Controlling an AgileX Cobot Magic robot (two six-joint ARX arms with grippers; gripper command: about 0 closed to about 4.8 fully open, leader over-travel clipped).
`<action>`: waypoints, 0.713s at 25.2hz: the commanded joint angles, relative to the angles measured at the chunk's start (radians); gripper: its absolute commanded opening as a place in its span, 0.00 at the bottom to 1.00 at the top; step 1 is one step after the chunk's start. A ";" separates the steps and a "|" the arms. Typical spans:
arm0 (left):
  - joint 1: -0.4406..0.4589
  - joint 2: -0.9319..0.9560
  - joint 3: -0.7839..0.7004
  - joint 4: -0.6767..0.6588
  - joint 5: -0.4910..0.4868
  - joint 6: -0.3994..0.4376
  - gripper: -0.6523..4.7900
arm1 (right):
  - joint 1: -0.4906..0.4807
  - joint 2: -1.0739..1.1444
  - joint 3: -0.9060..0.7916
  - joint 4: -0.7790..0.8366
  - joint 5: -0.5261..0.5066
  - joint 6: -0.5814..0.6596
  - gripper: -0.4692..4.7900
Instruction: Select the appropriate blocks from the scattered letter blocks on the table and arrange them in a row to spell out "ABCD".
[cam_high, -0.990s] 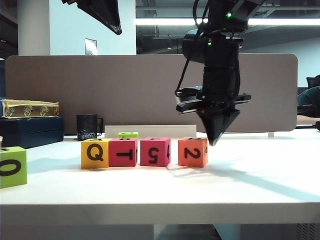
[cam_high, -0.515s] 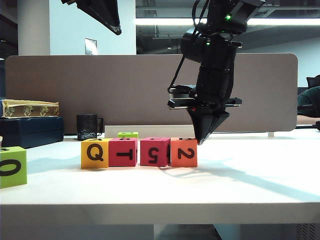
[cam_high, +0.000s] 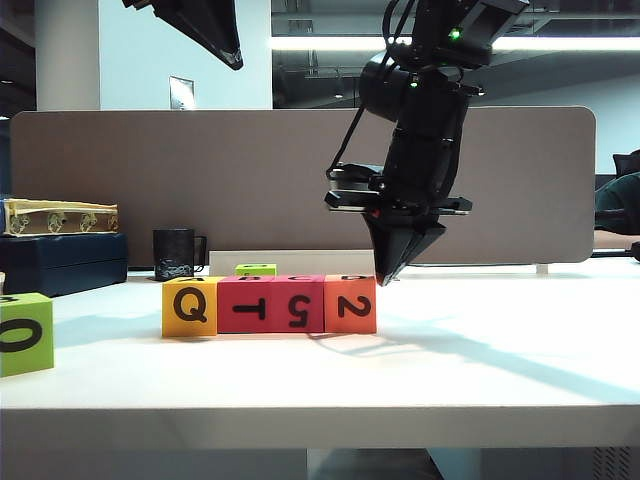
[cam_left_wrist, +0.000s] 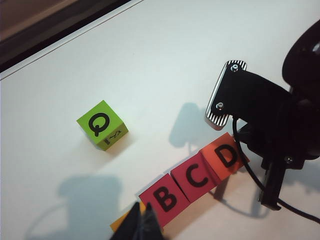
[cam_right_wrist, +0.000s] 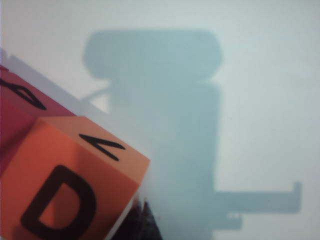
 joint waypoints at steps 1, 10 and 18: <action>-0.001 -0.008 0.003 0.008 0.004 0.004 0.11 | 0.002 -0.002 0.003 0.020 -0.004 0.004 0.09; -0.001 -0.008 0.003 0.009 0.004 0.005 0.11 | 0.002 -0.002 0.003 0.053 -0.037 0.004 0.09; 0.005 -0.008 0.003 0.007 0.004 0.004 0.11 | 0.000 -0.008 0.006 0.021 0.061 0.004 0.09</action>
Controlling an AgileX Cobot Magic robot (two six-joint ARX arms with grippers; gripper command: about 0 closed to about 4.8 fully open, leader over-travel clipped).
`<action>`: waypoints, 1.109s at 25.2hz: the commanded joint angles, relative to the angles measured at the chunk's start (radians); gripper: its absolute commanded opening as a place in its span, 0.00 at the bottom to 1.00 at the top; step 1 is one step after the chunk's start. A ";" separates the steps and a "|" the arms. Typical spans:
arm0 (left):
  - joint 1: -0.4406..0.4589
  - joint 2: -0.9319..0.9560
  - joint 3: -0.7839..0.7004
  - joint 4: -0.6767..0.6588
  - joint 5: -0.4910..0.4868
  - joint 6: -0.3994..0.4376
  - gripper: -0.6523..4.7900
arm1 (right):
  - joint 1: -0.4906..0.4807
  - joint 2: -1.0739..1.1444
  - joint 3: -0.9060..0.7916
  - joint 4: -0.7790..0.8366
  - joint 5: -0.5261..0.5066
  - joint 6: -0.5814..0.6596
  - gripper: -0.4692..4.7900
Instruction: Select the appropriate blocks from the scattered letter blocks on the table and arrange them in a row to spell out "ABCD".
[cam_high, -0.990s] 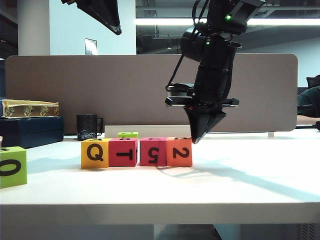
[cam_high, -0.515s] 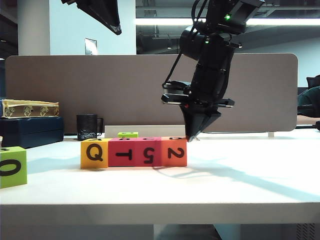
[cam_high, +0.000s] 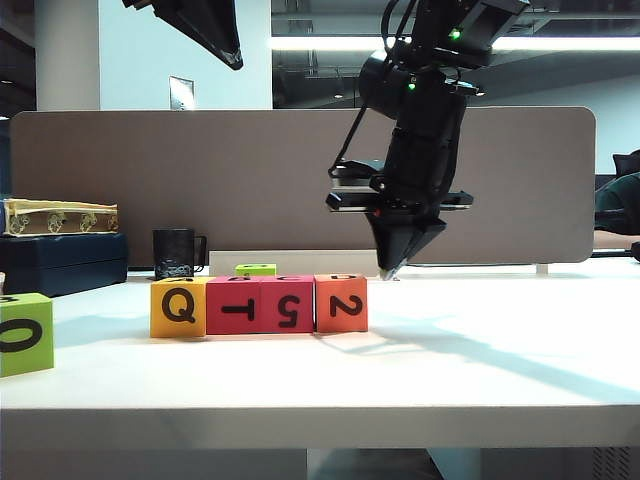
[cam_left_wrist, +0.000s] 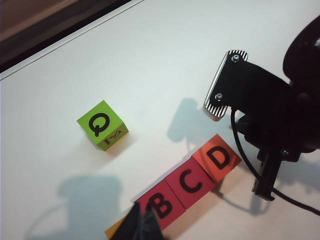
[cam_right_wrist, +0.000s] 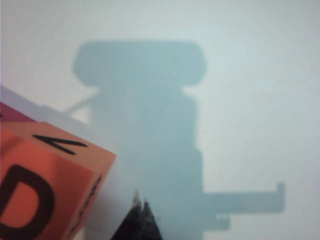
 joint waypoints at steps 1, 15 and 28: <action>0.011 -0.008 0.003 0.002 0.004 0.003 0.11 | 0.003 -0.011 0.005 -0.026 0.006 0.000 0.09; 0.123 -0.101 0.002 -0.043 0.005 -0.034 0.11 | 0.024 -0.381 0.011 -0.090 -0.009 0.001 0.09; 0.123 -0.139 -0.070 -0.064 0.117 -0.019 0.11 | 0.030 -0.691 0.010 -0.264 -0.064 0.002 0.09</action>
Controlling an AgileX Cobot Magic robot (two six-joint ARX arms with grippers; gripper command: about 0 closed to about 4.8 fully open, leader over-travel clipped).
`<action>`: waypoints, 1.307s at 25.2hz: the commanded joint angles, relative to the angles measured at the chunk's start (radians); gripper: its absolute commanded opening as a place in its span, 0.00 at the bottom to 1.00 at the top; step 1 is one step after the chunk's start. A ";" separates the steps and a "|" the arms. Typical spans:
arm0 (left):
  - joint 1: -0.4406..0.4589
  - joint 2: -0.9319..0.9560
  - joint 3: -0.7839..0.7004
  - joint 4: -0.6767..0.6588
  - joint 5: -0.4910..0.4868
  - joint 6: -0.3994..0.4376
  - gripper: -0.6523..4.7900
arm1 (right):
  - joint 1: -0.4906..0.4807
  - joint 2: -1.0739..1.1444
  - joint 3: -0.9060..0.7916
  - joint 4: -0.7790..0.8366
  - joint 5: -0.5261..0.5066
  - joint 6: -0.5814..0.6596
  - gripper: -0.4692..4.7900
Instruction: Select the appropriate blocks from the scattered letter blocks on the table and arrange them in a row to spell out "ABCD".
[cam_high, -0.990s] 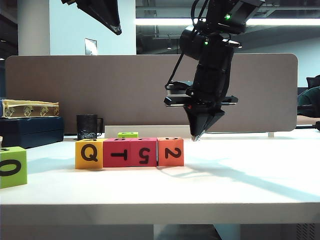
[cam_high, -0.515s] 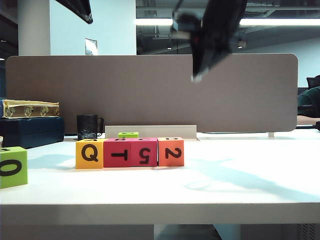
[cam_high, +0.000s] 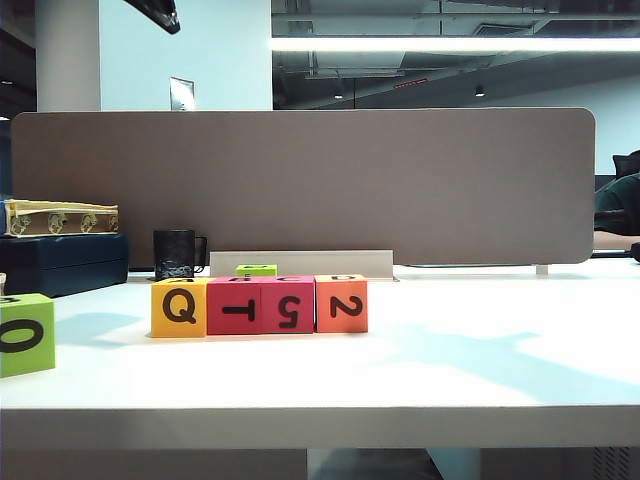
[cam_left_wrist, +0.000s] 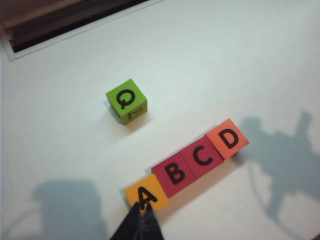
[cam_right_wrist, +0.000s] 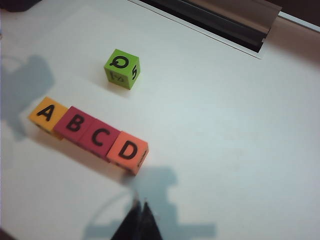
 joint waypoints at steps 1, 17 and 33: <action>0.000 -0.008 -0.043 0.019 0.050 0.003 0.11 | 0.002 -0.079 0.004 -0.045 -0.075 0.002 0.09; -0.001 -0.345 -0.571 0.317 0.084 -0.095 0.11 | 0.002 -0.228 -0.018 -0.269 -0.085 0.013 0.09; 0.000 -0.973 -0.982 0.297 -0.058 -0.176 0.11 | 0.014 -0.263 -0.376 -0.174 -0.223 0.051 0.09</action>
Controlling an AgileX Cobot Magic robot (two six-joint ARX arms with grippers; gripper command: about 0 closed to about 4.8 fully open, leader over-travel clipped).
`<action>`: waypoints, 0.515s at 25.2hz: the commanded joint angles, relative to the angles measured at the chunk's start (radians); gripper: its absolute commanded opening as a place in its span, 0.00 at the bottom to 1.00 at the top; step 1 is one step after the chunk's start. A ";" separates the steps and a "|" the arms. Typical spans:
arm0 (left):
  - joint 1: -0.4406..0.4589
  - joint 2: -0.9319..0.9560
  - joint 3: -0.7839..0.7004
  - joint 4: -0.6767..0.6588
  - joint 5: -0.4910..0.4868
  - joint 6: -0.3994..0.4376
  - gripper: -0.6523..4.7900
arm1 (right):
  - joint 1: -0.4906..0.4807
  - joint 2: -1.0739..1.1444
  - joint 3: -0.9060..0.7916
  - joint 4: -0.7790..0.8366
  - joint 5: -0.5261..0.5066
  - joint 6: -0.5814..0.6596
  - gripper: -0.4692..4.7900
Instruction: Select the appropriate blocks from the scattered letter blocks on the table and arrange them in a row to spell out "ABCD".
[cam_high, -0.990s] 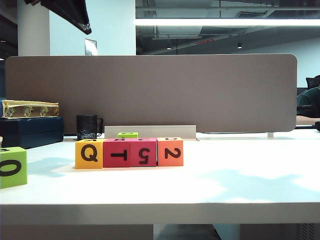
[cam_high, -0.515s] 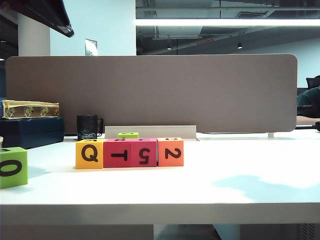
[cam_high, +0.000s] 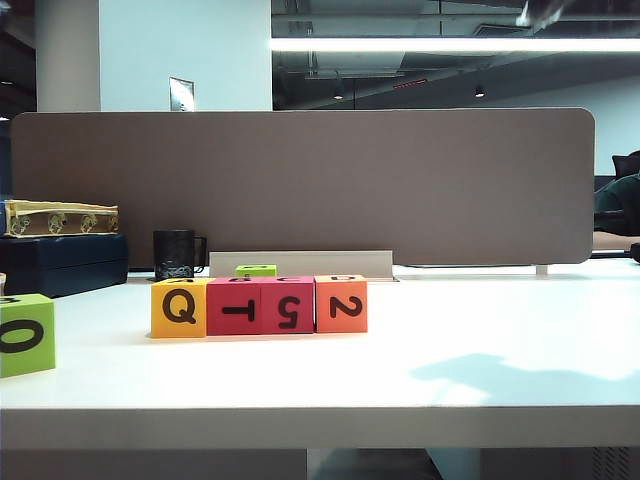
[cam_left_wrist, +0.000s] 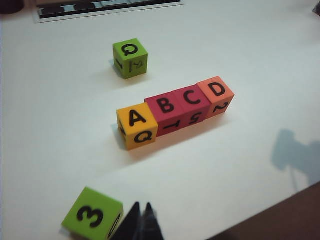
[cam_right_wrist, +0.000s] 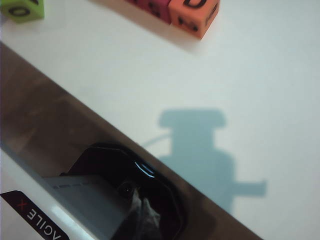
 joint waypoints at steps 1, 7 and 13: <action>-0.001 -0.052 -0.006 -0.036 -0.031 -0.010 0.11 | 0.001 -0.025 -0.052 0.056 -0.026 0.024 0.09; 0.000 -0.085 -0.008 -0.100 -0.035 -0.010 0.11 | 0.001 -0.117 -0.201 0.112 -0.026 0.054 0.09; 0.000 -0.085 -0.012 -0.122 -0.035 -0.009 0.11 | 0.001 -0.241 -0.336 0.173 -0.024 0.095 0.09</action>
